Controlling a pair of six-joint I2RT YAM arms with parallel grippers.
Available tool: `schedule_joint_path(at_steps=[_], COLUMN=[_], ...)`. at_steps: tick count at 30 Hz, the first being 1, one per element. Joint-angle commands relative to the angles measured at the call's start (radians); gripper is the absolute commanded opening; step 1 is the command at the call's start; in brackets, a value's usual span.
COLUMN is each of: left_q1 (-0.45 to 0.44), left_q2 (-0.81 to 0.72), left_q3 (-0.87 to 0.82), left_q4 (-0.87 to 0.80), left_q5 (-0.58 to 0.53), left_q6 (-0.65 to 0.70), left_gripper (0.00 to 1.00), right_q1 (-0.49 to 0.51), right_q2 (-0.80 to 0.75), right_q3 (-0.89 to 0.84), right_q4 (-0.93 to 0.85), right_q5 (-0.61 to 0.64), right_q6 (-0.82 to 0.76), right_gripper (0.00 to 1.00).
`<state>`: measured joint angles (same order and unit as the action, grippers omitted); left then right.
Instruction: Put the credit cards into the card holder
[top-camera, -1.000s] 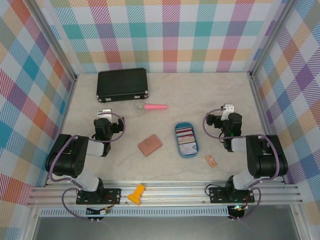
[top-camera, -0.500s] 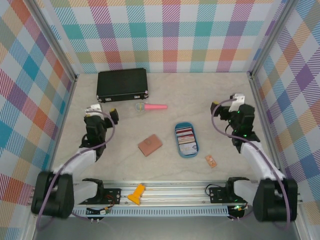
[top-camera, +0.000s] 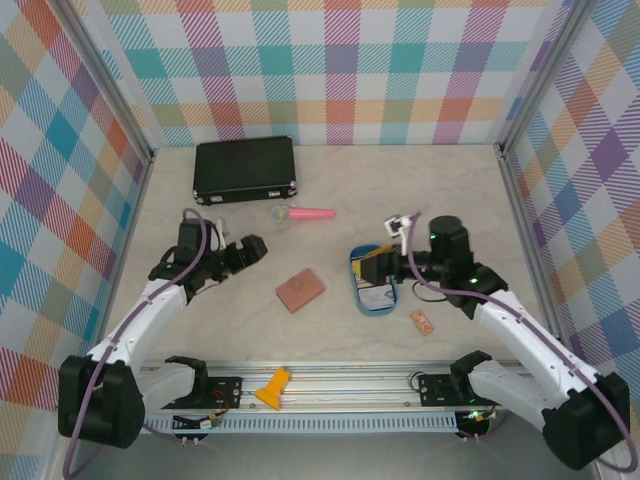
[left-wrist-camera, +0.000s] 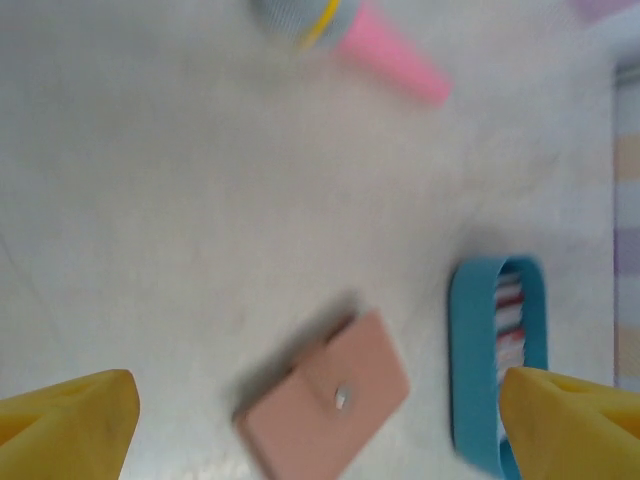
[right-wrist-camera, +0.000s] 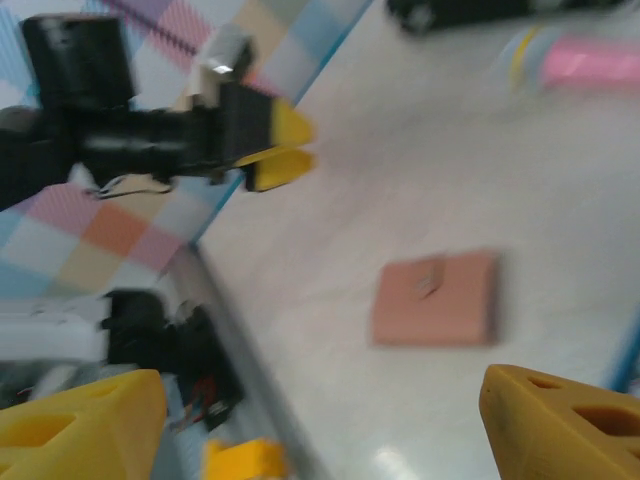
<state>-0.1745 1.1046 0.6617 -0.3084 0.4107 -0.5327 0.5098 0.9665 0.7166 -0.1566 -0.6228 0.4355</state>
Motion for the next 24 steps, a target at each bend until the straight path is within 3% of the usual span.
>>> schedule_joint_path(at_steps=[1,5,9,13,24], left_q1=[-0.012,-0.024,-0.046,-0.064,-0.104], left_q2=[0.027,0.083,0.159,0.239,0.347], left_q3=[-0.041,-0.081,-0.08,-0.052,0.005], left_q4=[-0.011,0.124,0.179,0.21,0.301], left_q5=[0.135,0.163,0.161,0.16,0.196], left_q6=[-0.083,-0.118,-0.1,-0.083,-0.085], left_gripper=[0.92,0.91,0.89,0.87,0.82], right_q1=[0.119,0.258,0.349,0.396,0.459], right_q2=[0.092,0.264,0.373,0.509,0.677], right_q3=[-0.014,0.063,0.046,0.111,0.185], right_q4=[0.075,0.022,0.155,0.16,0.142], right_q5=[0.107,0.31,0.404,0.411,0.558], right_q6=[0.282,0.436,0.53,0.56,0.675], right_gripper=[0.82,0.79,0.74,0.75,0.72])
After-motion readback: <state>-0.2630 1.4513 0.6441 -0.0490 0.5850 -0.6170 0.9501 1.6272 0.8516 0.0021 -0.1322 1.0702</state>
